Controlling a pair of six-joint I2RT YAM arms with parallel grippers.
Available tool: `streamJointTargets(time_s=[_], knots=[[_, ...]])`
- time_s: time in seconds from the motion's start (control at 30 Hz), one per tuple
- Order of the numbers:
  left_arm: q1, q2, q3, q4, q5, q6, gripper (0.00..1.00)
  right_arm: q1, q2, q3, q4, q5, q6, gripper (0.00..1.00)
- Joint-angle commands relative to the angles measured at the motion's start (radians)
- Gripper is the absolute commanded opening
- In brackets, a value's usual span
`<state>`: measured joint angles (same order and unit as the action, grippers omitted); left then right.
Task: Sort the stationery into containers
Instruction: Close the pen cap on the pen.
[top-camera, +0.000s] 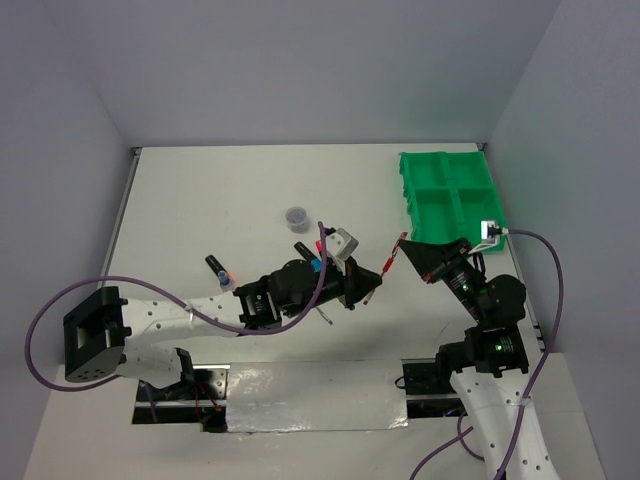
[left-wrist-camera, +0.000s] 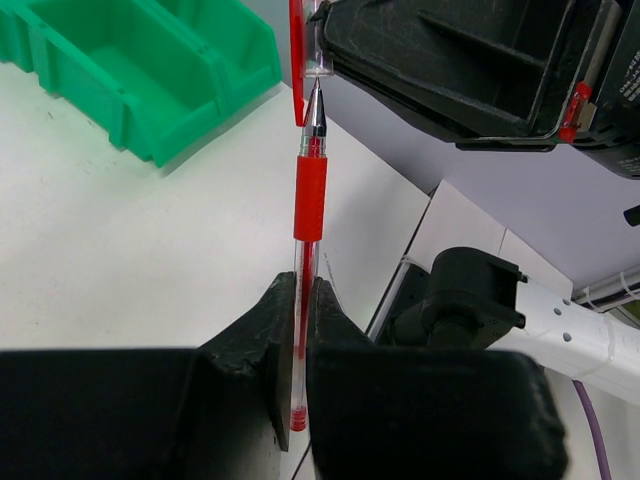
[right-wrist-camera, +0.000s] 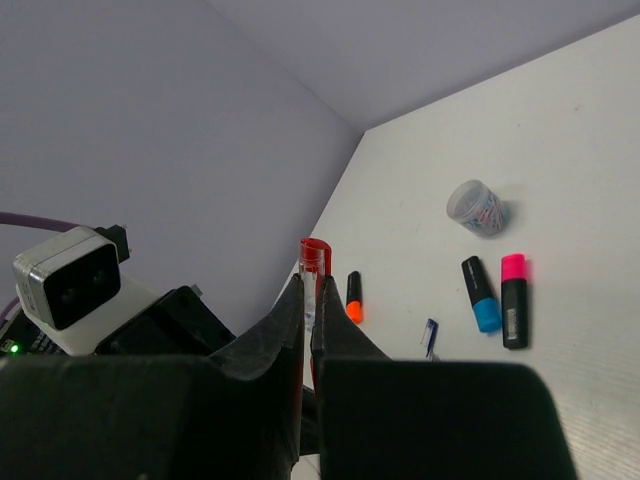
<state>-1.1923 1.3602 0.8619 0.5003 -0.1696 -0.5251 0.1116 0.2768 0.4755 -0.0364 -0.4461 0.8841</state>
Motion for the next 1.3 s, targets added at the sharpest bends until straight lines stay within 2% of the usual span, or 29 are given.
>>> streamJointTargets(time_s=[0.0,0.43,0.77,1.13,1.27], knots=[[0.008,0.002,-0.001,0.083,0.010,-0.015,0.00,-0.001,-0.010,0.022,0.063,-0.023,-0.010,0.00],[0.013,0.013,0.034,0.098,-0.016,-0.036,0.00,-0.001,-0.022,-0.011,0.070,-0.028,-0.010,0.00],[0.017,0.040,0.097,0.084,-0.039,-0.041,0.00,-0.003,0.002,-0.058,0.099,-0.097,-0.050,0.00],[0.017,0.010,0.080,0.181,-0.082,0.034,0.00,-0.001,-0.013,-0.118,0.087,-0.178,-0.031,0.00],[0.017,0.008,0.098,0.208,-0.097,0.072,0.00,0.002,-0.011,-0.170,0.130,-0.233,0.019,0.00]])
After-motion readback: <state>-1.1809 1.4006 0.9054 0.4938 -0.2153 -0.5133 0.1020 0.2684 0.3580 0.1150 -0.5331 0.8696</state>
